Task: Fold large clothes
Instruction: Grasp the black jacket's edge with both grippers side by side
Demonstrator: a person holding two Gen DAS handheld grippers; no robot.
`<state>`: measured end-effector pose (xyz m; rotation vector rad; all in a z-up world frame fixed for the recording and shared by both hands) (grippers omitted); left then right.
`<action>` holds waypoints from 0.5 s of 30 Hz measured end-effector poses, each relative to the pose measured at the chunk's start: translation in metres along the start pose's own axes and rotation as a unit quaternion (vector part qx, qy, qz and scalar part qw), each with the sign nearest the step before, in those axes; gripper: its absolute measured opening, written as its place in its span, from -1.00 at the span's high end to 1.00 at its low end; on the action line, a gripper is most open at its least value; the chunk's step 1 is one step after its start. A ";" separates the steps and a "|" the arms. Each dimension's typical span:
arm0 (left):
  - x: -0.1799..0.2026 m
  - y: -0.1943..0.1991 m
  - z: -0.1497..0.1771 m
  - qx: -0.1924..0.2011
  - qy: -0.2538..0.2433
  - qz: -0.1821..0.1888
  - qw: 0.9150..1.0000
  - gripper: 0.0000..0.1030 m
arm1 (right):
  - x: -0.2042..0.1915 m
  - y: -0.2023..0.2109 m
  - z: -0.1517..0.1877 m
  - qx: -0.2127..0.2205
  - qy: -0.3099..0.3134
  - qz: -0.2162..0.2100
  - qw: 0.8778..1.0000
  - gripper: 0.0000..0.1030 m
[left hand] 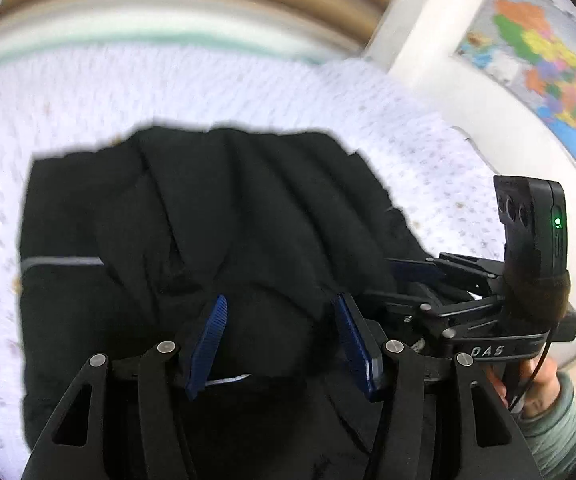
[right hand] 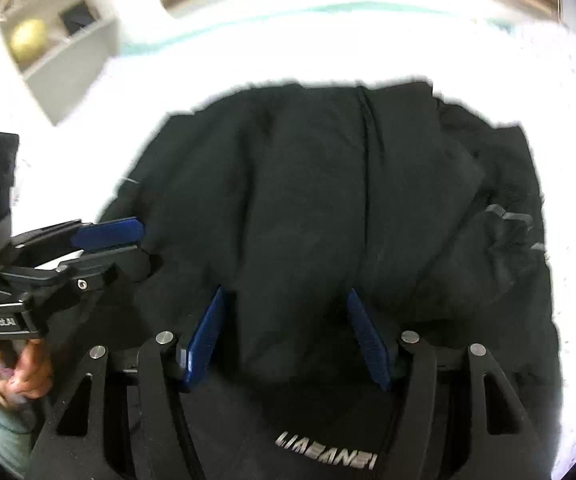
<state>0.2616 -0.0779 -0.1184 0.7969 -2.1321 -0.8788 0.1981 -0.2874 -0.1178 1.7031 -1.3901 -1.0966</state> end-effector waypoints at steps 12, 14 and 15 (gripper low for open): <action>-0.024 -0.057 0.046 -0.016 0.056 -0.020 0.998 -0.12 | 0.011 -0.058 0.046 0.016 0.023 0.041 0.999 -0.31; -0.020 -0.057 0.051 -0.014 0.046 -0.031 0.998 -0.12 | 0.013 -0.059 0.048 0.019 0.022 0.040 0.999 -0.31; -0.020 -0.057 0.051 -0.014 0.043 -0.035 0.998 -0.12 | 0.011 -0.056 0.052 0.018 0.023 0.042 0.999 -0.31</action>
Point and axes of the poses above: each gripper's, at about its wrist camera, not at the fingertips, and y roughly against the way its jaws point, x to its right, z to its underside, the point moved 2 cm from there along -y, roughly the way its jaws point, and after that the axes turned 8 degrees about -x, right-handed, at the moved point
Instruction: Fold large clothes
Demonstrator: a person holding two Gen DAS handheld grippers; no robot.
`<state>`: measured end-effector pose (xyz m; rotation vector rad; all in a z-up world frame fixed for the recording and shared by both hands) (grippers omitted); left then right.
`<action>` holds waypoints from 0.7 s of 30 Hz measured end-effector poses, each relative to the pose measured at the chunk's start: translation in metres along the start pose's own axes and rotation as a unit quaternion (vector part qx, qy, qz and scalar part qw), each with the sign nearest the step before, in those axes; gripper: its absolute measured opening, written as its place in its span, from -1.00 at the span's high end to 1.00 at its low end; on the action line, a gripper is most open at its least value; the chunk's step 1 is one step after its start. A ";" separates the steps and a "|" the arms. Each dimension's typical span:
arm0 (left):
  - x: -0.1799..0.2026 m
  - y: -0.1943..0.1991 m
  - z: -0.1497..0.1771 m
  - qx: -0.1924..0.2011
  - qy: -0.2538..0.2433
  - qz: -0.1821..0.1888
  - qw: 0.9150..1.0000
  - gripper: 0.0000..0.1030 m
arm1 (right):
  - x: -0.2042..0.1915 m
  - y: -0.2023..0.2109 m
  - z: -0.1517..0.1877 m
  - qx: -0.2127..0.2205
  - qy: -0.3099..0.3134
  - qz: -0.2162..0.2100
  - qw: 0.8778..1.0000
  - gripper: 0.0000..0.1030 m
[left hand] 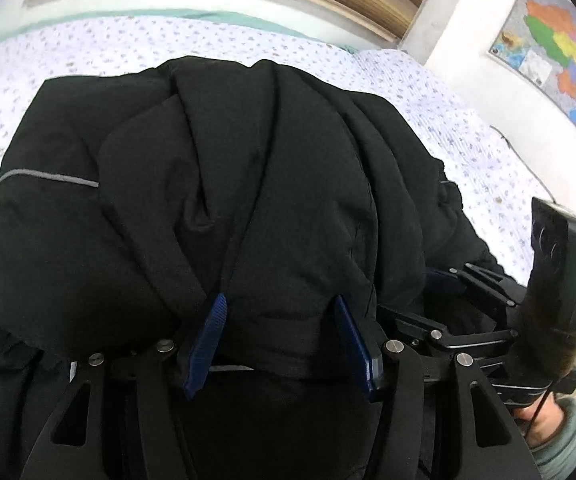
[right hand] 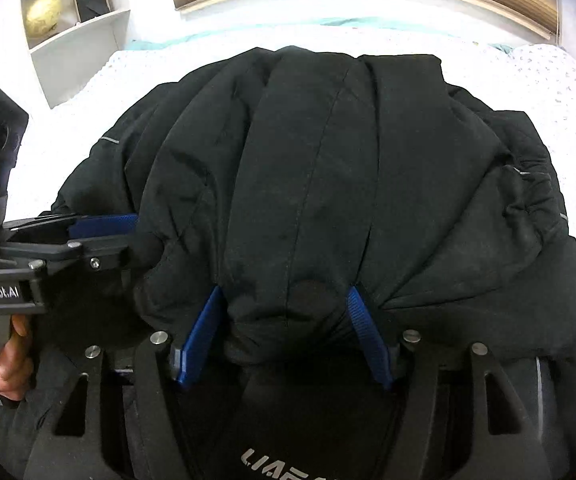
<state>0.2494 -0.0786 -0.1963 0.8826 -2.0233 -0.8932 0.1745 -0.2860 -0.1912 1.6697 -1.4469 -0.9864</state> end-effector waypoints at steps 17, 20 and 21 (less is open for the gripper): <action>0.005 0.171 0.108 0.034 0.023 -0.082 0.996 -0.13 | 0.012 0.163 0.108 0.024 -0.104 -0.016 0.994 -0.44; -0.021 0.208 0.150 0.040 0.062 -0.116 0.991 -0.13 | 0.039 0.188 0.143 0.011 -0.140 0.017 0.990 -0.44; -0.028 0.214 0.158 0.040 0.072 -0.115 0.990 -0.13 | 0.052 0.195 0.160 0.009 -0.159 0.019 0.987 -0.44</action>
Point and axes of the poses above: each gripper's, at about its wrist camera, not at the fingertips, and y roughly against the way its jaws point, x to its right, z to its underside, the point moved 2 cm from there along -y, roughly the way its jaws point, and after that the axes turned 8 degrees about -x, right-handed, at the moved point
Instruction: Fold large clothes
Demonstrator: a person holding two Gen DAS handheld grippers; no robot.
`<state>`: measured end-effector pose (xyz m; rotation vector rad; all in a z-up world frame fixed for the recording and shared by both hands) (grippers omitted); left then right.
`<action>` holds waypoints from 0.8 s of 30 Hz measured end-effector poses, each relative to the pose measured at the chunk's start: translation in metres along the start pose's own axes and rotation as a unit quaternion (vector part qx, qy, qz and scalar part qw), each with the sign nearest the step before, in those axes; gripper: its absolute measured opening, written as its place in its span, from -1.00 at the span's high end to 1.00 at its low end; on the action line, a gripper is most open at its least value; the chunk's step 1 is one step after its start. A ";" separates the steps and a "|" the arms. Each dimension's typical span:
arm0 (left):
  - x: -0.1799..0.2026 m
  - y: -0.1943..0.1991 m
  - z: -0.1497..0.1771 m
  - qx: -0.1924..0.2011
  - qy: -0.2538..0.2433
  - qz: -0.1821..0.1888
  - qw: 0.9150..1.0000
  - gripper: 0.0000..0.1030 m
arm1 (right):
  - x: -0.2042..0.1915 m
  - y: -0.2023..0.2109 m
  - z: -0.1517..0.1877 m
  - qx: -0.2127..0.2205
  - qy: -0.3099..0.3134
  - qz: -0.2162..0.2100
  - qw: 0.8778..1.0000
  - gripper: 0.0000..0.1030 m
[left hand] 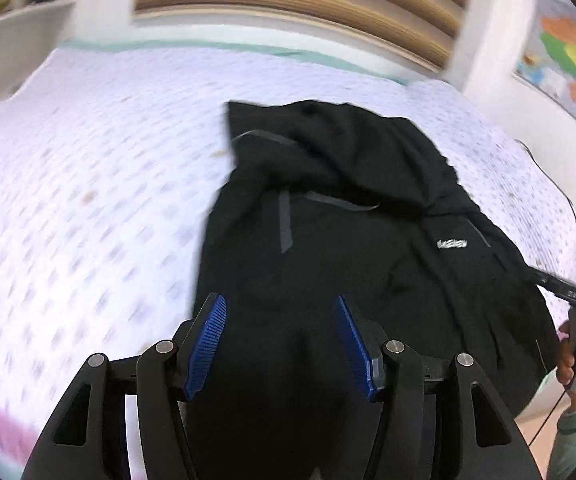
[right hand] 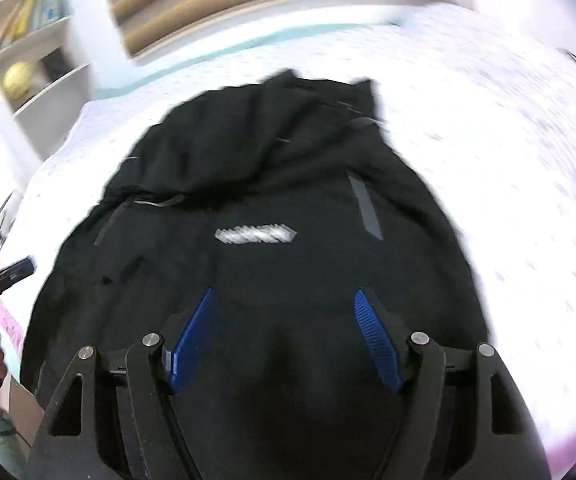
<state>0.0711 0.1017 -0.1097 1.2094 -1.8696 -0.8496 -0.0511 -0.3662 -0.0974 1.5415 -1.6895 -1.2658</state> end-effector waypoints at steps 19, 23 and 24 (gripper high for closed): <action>-0.080 -0.047 0.054 -0.093 0.125 0.159 0.975 -0.14 | 0.102 0.009 0.046 -0.024 -0.118 0.004 0.993 -0.41; -0.067 -0.050 0.046 -0.097 0.103 0.159 0.977 -0.14 | 0.095 -0.002 0.041 -0.030 -0.107 0.012 0.994 -0.37; -0.061 -0.050 0.042 -0.099 0.096 0.170 0.976 -0.15 | 0.088 -0.004 0.038 -0.035 -0.098 -0.001 0.995 -0.27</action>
Point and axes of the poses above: each gripper's, at about its wrist camera, not at the fingertips, and y roughly against the way its jaws point, x to its right, z to its underside, the point moved 2 cm from there along -y, roughly the way its jaws point, and after that the axes turned 8 degrees about -x, right-handed, at the moved point
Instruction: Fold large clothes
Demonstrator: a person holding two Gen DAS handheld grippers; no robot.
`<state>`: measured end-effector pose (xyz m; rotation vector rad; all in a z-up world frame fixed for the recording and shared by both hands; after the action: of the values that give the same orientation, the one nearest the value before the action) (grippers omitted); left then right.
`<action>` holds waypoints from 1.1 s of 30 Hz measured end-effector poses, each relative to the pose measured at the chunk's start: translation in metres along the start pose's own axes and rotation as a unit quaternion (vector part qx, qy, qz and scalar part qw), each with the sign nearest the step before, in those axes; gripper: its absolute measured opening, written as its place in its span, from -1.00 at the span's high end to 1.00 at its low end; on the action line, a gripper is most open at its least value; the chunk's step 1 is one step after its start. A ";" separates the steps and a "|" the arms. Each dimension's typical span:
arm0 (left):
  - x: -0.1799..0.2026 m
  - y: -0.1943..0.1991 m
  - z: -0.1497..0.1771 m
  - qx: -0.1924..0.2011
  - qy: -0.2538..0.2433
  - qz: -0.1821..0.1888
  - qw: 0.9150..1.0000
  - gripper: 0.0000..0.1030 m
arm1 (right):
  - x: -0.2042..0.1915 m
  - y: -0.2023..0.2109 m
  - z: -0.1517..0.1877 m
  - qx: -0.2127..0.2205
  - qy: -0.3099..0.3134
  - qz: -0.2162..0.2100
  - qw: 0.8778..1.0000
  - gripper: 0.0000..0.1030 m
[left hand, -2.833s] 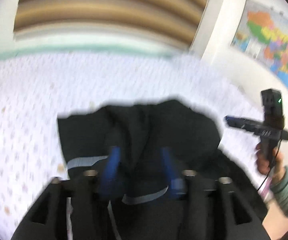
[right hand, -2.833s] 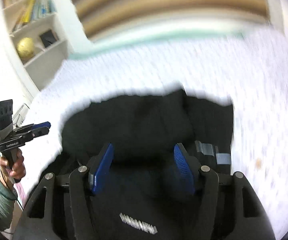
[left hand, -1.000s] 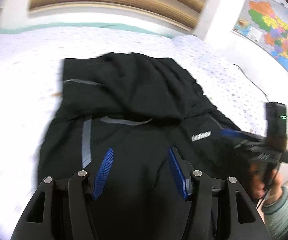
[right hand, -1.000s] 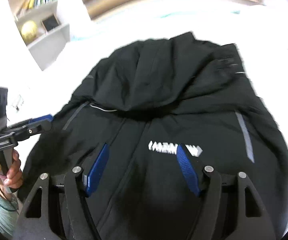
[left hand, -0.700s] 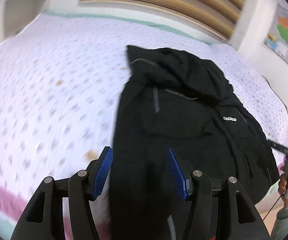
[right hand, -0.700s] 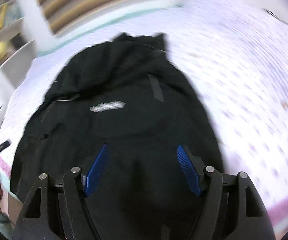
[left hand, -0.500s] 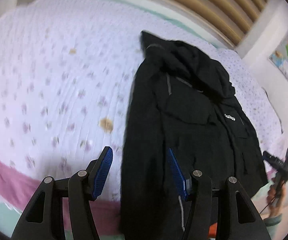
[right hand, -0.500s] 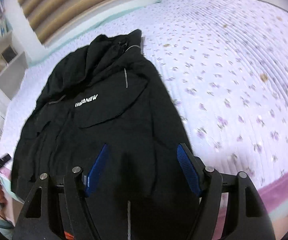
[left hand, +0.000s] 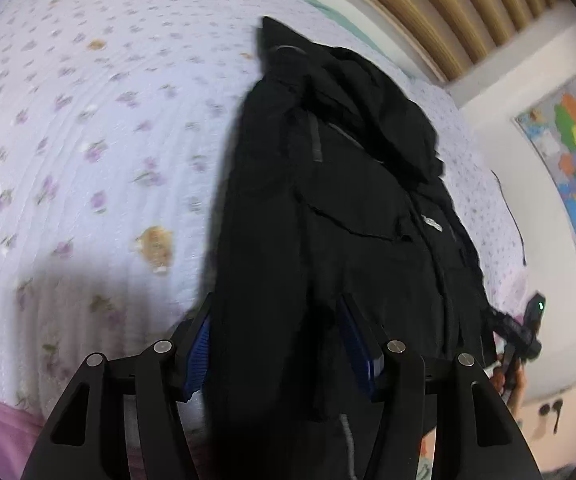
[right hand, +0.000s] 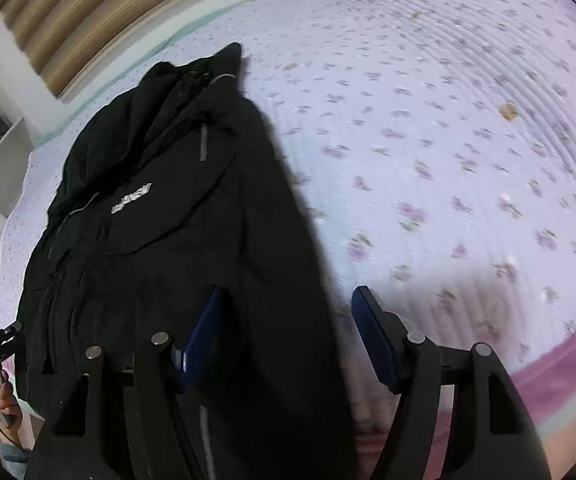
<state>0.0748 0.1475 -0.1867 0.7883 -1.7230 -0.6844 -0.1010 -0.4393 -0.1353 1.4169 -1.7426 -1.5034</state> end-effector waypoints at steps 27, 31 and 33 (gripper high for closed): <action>0.052 0.030 0.030 0.043 -0.050 -0.003 0.998 0.73 | -0.061 0.061 0.023 0.003 0.099 -0.036 0.994 0.64; 0.067 0.058 0.005 0.086 -0.074 0.024 0.993 0.73 | -0.057 0.087 -0.007 0.031 0.084 -0.084 0.992 0.64; 0.070 0.071 -0.011 0.107 -0.076 0.039 0.991 0.72 | -0.055 0.096 -0.024 0.048 0.071 -0.096 0.992 0.64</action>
<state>0.0584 0.1355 -0.0882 0.8275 -1.9786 -0.5232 -0.0990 -0.4130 -0.0254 1.7392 -1.6517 -1.3879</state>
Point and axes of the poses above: each gripper's, at about its wrist camera, not at the fingertips, and y roughly against the way its jaws point, x to its right, z to its underside, the point moved 2 cm from there along -y, roughly the way its jaws point, and after that the axes turned 8 degrees about -x, right-handed, at the moved point
